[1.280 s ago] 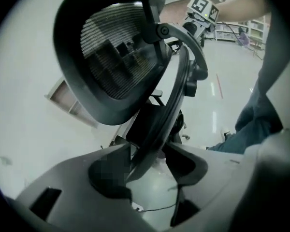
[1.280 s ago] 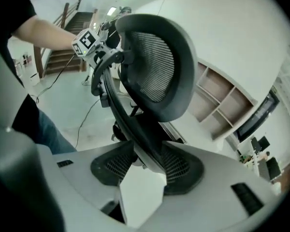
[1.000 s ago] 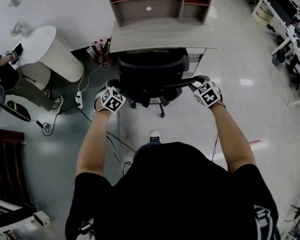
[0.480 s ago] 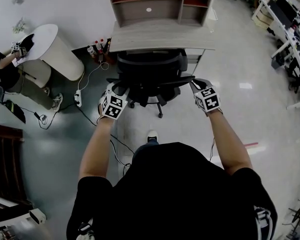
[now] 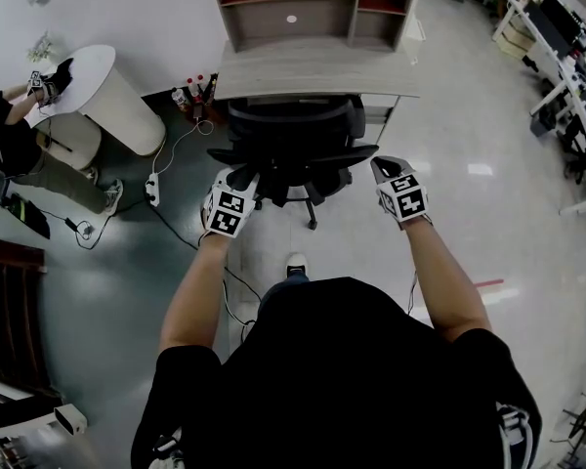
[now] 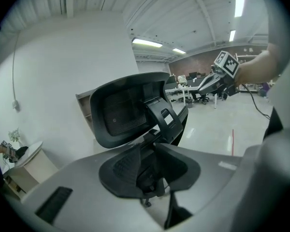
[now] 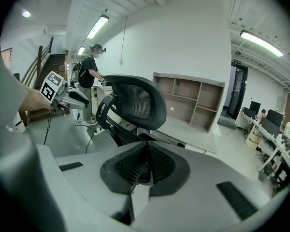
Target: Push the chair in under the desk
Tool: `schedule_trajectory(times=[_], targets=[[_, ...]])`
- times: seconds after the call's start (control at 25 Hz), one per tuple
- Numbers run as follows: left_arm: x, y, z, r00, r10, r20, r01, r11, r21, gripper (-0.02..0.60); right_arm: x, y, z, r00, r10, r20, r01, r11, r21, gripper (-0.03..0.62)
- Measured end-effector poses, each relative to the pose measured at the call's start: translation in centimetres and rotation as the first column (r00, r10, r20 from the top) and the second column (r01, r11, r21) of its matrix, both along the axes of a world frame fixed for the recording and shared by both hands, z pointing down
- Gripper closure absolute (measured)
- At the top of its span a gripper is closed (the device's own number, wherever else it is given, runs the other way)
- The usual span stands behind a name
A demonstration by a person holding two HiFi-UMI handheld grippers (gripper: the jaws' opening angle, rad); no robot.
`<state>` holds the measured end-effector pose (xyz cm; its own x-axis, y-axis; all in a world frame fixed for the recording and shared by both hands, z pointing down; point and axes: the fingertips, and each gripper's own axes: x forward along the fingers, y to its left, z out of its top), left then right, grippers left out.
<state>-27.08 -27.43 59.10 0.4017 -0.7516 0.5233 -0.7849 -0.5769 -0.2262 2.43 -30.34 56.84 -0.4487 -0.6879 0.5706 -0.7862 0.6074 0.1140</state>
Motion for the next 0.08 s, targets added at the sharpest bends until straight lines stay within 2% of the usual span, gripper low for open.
schedule_trajectory(times=[0.08], targets=[[0.38, 0.11, -0.19, 1.0, 0.0, -0.015, 0.0, 1.0, 0.001, 0.484, 0.11, 0.01, -0.21, 1.0, 0.006, 0.007, -0.006, 1.0, 0.004, 0.594]])
